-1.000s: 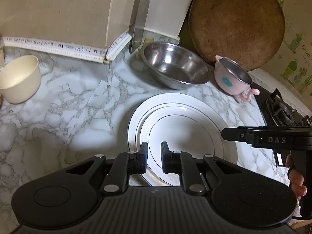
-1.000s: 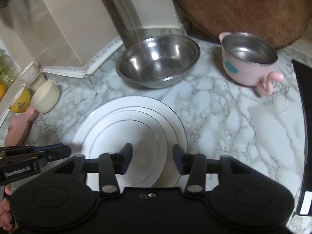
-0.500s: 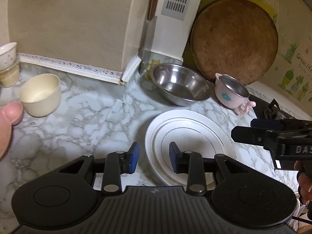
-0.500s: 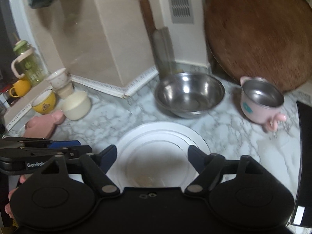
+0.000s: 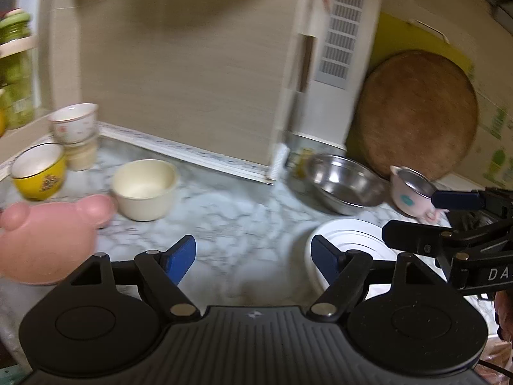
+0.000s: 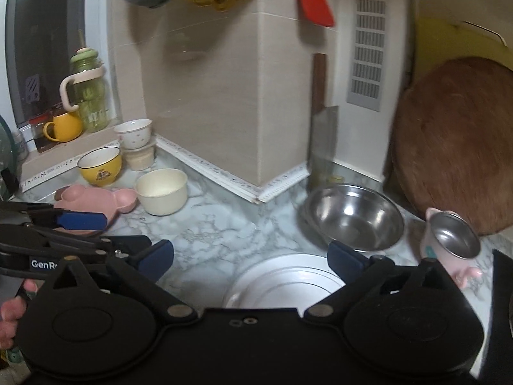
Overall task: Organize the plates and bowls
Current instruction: 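Move both tools to the pink bear-shaped plate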
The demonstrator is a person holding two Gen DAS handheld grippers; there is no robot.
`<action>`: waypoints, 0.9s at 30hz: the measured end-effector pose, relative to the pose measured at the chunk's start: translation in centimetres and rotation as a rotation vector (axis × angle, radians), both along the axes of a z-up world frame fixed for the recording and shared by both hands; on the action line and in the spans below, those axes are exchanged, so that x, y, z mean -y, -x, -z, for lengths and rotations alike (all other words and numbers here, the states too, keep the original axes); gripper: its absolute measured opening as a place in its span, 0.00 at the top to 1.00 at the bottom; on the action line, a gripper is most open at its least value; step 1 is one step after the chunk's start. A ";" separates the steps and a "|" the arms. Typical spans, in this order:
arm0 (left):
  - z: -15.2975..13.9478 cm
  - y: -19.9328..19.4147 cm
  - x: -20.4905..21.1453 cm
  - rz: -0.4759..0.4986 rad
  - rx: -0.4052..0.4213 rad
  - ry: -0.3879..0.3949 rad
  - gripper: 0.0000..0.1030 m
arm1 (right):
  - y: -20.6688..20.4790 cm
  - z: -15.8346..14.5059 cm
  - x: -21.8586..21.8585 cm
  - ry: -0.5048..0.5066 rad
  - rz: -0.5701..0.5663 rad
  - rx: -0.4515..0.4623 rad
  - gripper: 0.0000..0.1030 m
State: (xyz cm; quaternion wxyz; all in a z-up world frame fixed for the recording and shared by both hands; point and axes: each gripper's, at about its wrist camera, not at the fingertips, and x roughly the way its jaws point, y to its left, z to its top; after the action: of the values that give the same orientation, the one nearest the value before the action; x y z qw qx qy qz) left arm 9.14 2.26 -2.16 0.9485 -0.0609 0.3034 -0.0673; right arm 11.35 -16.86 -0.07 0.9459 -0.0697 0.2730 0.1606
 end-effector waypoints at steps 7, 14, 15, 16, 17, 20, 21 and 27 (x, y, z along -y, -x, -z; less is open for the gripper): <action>0.5 1.4 -5.3 -0.116 0.021 -0.013 0.23 | -0.2 0.1 -5.4 -0.034 -0.101 0.056 0.00; 0.4 2.0 -10.3 -0.198 0.027 -0.041 0.23 | -1.5 1.8 -10.9 0.028 -0.175 0.018 0.00; 0.6 1.9 -11.3 -0.209 0.020 -0.042 0.23 | -1.7 2.2 -11.9 0.048 -0.194 0.017 0.00; 0.7 1.9 -12.2 -0.218 0.014 -0.043 0.23 | -1.8 2.4 -12.8 0.061 -0.203 0.016 0.00; 0.9 1.7 -13.1 -0.231 0.006 -0.046 0.23 | -2.0 2.8 -13.7 0.070 -0.204 0.014 0.00; 1.7 1.4 -15.6 -0.278 -0.006 -0.065 0.23 | -3.0 3.7 -16.5 0.123 -0.212 0.023 0.00; 2.1 1.1 -16.6 -0.297 -0.018 -0.071 0.23 | -3.4 4.1 -17.4 0.148 -0.217 0.035 0.00; 4.7 -0.9 -21.9 -0.388 -0.091 -0.073 0.23 | -6.9 6.5 -21.3 0.154 -0.249 -0.033 0.01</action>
State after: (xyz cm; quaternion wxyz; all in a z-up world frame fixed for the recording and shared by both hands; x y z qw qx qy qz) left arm 10.08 24.19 -6.83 0.9306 -0.0866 0.3307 0.1305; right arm 18.24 4.45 -6.57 0.9058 -0.1728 0.2895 0.2564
